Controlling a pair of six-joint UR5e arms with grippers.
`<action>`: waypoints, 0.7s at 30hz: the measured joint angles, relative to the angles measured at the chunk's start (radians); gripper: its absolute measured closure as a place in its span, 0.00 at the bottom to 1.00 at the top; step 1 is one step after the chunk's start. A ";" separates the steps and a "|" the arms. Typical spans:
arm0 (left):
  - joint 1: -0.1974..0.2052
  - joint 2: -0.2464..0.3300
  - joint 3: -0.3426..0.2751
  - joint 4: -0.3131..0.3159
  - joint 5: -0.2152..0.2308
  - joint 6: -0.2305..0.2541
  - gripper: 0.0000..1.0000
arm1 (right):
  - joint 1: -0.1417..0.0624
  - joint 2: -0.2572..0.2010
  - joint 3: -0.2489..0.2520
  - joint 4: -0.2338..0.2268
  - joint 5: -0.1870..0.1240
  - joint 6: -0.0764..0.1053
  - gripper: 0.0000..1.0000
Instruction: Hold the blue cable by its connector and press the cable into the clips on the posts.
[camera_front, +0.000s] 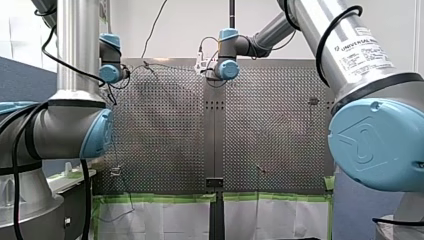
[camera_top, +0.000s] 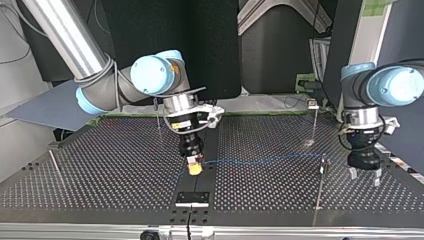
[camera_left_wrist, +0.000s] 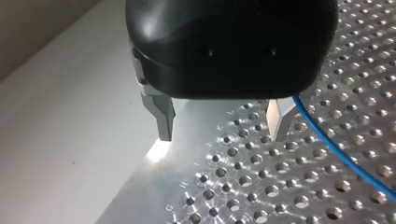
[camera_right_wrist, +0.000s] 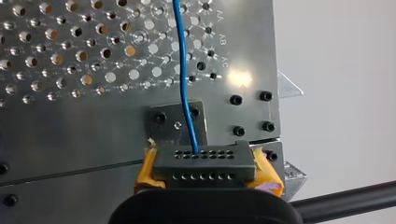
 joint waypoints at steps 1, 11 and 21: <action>-0.003 0.003 -0.001 -0.007 -0.007 0.007 0.00 | 0.001 0.000 0.000 0.002 0.000 -0.001 1.00; -0.006 0.075 -0.065 -0.089 0.019 0.031 0.00 | 0.010 -0.003 0.000 0.009 0.000 -0.005 1.00; -0.017 0.162 -0.146 -0.176 0.105 0.051 0.00 | 0.029 -0.012 -0.002 0.026 0.001 -0.019 1.00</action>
